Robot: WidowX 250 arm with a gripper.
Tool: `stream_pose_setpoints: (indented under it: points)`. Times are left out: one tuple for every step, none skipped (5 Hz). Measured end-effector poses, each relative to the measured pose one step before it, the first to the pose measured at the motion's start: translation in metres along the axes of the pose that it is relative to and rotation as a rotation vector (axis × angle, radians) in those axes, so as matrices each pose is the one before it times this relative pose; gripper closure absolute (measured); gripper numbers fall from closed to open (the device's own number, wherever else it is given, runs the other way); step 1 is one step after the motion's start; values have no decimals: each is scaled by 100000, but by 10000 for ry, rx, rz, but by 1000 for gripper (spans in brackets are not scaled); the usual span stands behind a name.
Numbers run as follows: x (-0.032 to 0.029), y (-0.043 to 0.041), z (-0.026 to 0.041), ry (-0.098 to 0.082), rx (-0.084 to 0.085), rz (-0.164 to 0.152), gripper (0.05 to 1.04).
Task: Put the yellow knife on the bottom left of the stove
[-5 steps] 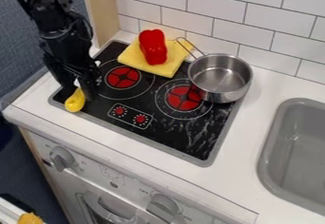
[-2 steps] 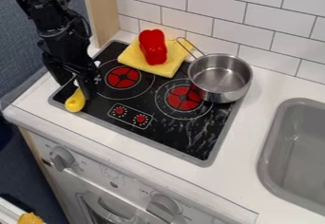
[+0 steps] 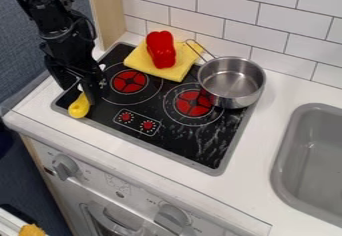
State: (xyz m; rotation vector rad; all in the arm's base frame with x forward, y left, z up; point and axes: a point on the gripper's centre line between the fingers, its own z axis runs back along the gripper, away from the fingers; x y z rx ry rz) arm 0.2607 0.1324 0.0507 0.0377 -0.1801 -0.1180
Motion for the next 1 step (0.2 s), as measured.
stream_pose_setpoints:
  points:
    - [0, 0, 0, 0, 0, 0, 83]
